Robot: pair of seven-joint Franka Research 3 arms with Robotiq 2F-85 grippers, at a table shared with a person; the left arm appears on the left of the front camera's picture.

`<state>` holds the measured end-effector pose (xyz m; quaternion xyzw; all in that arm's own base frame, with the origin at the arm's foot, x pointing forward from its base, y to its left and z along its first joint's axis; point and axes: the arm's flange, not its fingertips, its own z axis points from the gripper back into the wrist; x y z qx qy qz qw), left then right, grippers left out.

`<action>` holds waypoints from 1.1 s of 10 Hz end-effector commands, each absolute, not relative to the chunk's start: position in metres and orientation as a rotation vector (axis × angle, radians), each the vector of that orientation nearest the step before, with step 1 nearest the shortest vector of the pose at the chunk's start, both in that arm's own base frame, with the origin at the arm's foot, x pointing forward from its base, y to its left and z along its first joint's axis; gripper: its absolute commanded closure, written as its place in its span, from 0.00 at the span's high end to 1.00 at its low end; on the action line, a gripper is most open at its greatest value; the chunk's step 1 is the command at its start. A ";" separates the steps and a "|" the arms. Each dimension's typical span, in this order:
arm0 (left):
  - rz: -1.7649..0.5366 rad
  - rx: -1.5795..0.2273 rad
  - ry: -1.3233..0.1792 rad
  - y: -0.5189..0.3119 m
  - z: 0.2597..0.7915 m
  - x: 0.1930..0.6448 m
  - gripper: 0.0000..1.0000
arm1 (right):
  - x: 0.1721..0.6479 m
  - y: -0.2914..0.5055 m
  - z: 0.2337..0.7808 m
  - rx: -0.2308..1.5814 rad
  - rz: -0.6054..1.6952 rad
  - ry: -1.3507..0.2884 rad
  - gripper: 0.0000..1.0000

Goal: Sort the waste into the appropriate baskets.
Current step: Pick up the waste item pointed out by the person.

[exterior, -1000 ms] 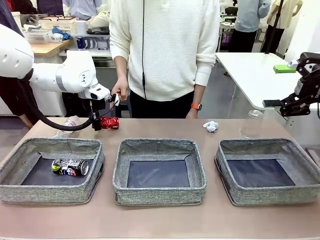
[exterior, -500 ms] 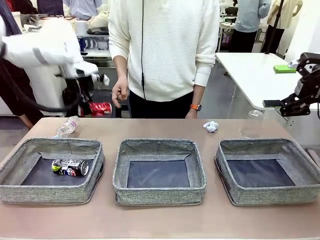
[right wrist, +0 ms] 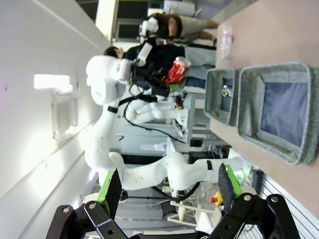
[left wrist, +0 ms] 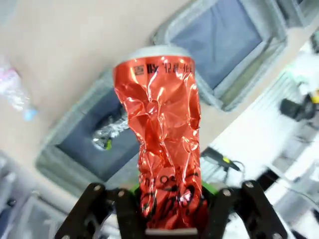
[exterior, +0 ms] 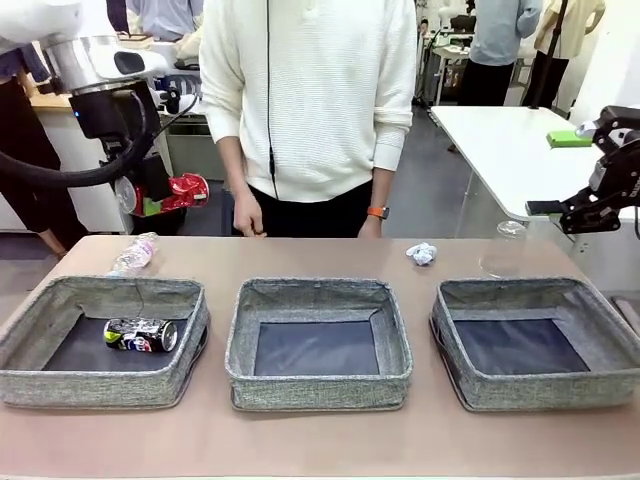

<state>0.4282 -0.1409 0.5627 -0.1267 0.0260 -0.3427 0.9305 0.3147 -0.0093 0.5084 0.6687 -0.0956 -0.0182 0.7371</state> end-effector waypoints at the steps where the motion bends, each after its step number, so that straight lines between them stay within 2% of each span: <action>1: -0.770 -0.207 -0.014 -0.135 0.546 0.412 0.00 | 0.316 -0.008 0.512 1.496 -0.044 -0.217 1.00; 2: -0.702 -0.259 0.053 -0.141 0.563 0.428 0.00 | 0.316 -0.008 0.512 1.496 -0.044 -0.217 1.00; 5: -0.702 -0.259 0.053 -0.141 0.563 0.428 0.00 | 0.316 -0.008 0.512 1.496 -0.044 -0.217 1.00; 6: -0.710 -0.258 0.038 -0.143 0.557 0.422 0.16 | 0.316 -0.008 0.512 1.496 -0.044 -0.217 1.00; 7: -0.514 -0.256 0.055 -0.157 0.552 0.432 0.16 | 0.316 -0.008 0.512 1.496 -0.044 -0.217 1.00; 8: -0.425 -0.260 0.028 -0.182 0.569 0.426 0.16 | 0.316 -0.008 0.512 1.496 -0.044 -0.217 1.00; 9: -0.330 -0.224 0.033 -0.211 0.592 0.415 0.16 | 0.316 -0.008 0.512 1.496 -0.044 -0.217 1.00; 10: -0.191 -0.322 0.037 -0.246 0.618 0.404 0.16 | 0.316 -0.008 0.512 1.496 -0.044 -0.217 1.00; 11: -0.078 -0.281 0.074 -0.283 0.639 0.389 0.16 | 0.316 -0.008 0.512 1.496 -0.044 -0.217 1.00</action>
